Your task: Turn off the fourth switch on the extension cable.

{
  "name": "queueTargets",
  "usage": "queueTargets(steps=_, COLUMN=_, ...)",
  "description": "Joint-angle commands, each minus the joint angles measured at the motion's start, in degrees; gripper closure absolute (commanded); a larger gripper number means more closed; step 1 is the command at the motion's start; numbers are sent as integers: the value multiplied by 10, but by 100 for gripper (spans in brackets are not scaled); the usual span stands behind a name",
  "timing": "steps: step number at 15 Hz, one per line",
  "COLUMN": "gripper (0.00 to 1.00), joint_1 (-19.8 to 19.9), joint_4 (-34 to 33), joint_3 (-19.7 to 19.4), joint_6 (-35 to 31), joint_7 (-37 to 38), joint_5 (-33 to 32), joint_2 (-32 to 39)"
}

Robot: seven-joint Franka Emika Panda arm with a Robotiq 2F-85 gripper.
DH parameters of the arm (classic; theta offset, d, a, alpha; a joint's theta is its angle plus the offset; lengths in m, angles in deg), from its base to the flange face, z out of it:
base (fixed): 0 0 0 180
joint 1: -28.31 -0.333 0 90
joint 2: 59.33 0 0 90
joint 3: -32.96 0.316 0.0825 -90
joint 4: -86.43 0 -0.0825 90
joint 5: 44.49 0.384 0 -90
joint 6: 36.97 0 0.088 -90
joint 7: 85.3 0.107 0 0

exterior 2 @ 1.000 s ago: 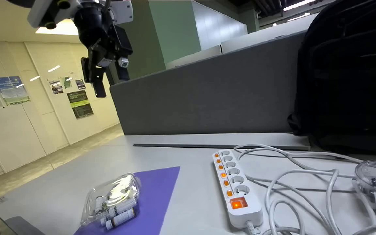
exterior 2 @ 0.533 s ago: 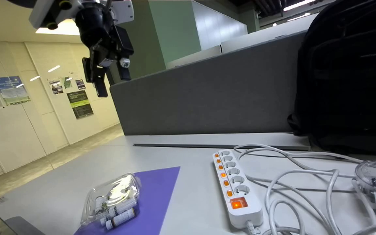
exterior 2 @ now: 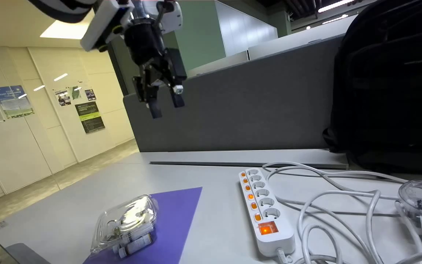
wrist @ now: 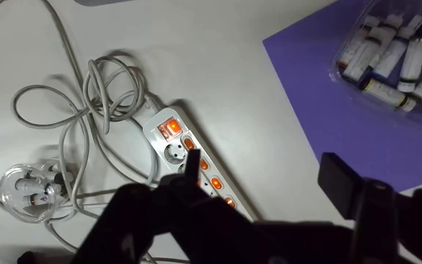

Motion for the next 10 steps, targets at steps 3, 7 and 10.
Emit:
queueTargets(steps=3, gripper=62, joint_1=2, joint_4=-44, joint_3=-25, joint_6=-98, joint_7=23, joint_5=6, joint_2=98)
queueTargets(steps=7, gripper=88, joint_1=4, joint_4=-60, joint_3=-43, joint_6=-204, joint_7=42, joint_5=24, joint_2=155)
queueTargets(steps=10, gripper=100, joint_1=5, joint_4=-71, joint_3=-55, joint_6=-248, joint_7=40, joint_5=49, joint_2=192)
